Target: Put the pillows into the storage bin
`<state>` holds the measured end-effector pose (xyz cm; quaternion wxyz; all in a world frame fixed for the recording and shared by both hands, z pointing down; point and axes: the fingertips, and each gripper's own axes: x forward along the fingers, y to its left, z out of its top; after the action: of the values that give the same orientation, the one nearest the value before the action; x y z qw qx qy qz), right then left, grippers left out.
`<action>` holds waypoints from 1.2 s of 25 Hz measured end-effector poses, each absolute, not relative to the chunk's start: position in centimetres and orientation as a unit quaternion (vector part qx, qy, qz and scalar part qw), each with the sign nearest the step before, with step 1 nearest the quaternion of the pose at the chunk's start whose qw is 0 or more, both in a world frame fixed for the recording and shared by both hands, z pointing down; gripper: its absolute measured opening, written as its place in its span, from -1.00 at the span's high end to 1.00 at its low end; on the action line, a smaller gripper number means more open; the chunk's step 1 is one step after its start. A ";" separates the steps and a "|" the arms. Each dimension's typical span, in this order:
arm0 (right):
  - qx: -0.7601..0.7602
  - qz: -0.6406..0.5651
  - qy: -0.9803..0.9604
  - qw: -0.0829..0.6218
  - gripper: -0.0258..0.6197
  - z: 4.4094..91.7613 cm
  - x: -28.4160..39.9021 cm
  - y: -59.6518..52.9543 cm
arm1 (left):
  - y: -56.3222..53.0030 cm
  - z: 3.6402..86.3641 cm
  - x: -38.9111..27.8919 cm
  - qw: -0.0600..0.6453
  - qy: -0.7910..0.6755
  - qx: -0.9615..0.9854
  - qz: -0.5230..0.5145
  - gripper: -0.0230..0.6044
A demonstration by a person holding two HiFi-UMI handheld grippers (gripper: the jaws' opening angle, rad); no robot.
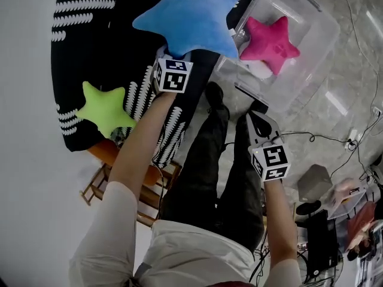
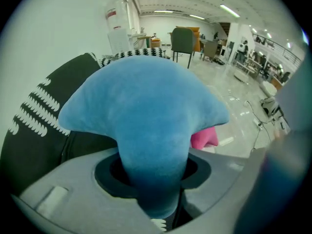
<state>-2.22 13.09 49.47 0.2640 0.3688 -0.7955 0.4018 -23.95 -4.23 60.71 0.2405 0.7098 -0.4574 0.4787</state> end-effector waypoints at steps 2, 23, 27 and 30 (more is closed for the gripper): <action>0.375 0.404 -0.792 0.263 0.91 49.4 -0.4 14.1 | -3.0 60.5 -20.6 0.236 -0.437 0.724 0.479 0.31; 0.462 0.441 -0.740 0.212 0.91 50.5 17.4 19.5 | -1.7 64.4 6.2 0.158 -0.332 0.731 0.575 0.18; 0.471 0.448 -0.730 0.211 0.91 51.4 20.4 19.6 | -3.5 65.8 9.6 0.133 -0.311 0.732 0.591 -0.06; 0.477 0.453 -0.723 0.209 0.91 52.1 21.9 19.3 | -4.0 65.5 12.4 0.118 -0.291 0.773 0.552 -0.35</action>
<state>21.86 19.35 52.06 0.2086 0.4775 -0.7233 0.4532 12.36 -4.00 65.50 0.1185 0.7728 -0.2907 0.5516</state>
